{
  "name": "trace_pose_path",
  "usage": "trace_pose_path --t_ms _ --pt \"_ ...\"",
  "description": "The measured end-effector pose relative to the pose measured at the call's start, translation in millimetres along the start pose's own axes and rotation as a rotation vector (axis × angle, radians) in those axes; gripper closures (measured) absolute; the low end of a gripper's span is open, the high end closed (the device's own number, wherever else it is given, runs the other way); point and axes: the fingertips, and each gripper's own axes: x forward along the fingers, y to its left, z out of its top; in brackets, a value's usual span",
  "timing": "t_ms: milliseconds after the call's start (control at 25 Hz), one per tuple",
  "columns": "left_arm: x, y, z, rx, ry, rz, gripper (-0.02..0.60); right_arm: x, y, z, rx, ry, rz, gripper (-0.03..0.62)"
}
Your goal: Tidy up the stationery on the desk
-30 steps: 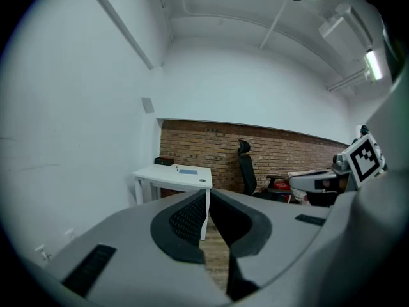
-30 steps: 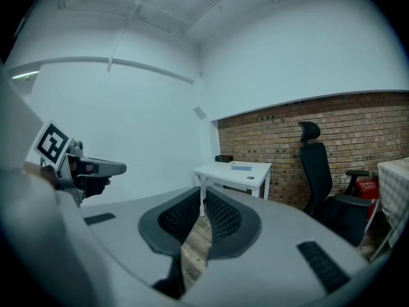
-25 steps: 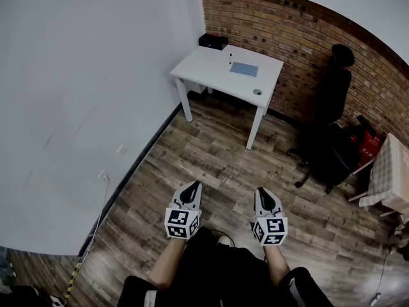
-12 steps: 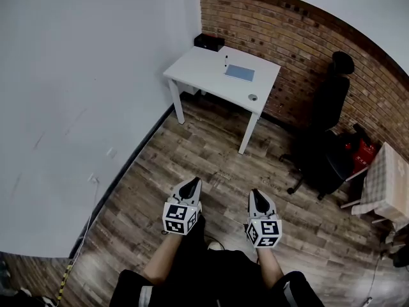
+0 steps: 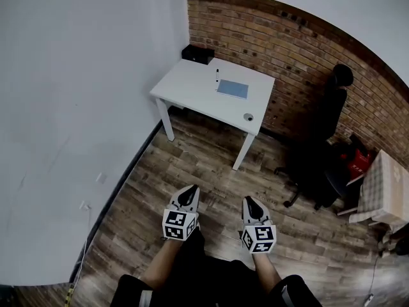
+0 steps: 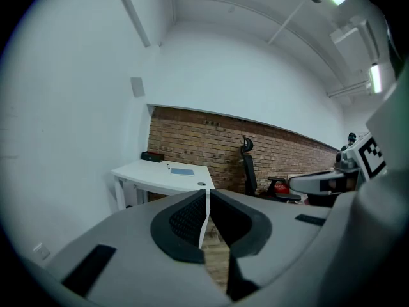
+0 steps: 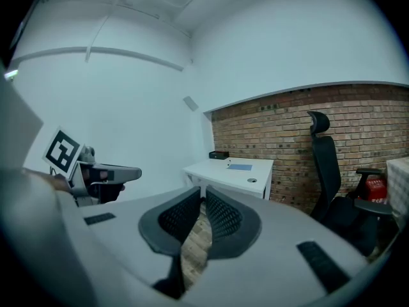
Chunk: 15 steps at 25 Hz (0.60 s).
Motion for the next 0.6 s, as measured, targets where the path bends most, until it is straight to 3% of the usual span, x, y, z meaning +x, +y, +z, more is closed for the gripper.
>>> trace_pose_path --t_ms 320,600 --pt "65 76 35 -0.003 0.015 -0.030 0.551 88 -3 32 0.011 0.010 -0.039 0.569" --pt "99 120 41 0.001 0.035 -0.055 0.551 150 7 42 0.024 0.023 -0.053 0.569"
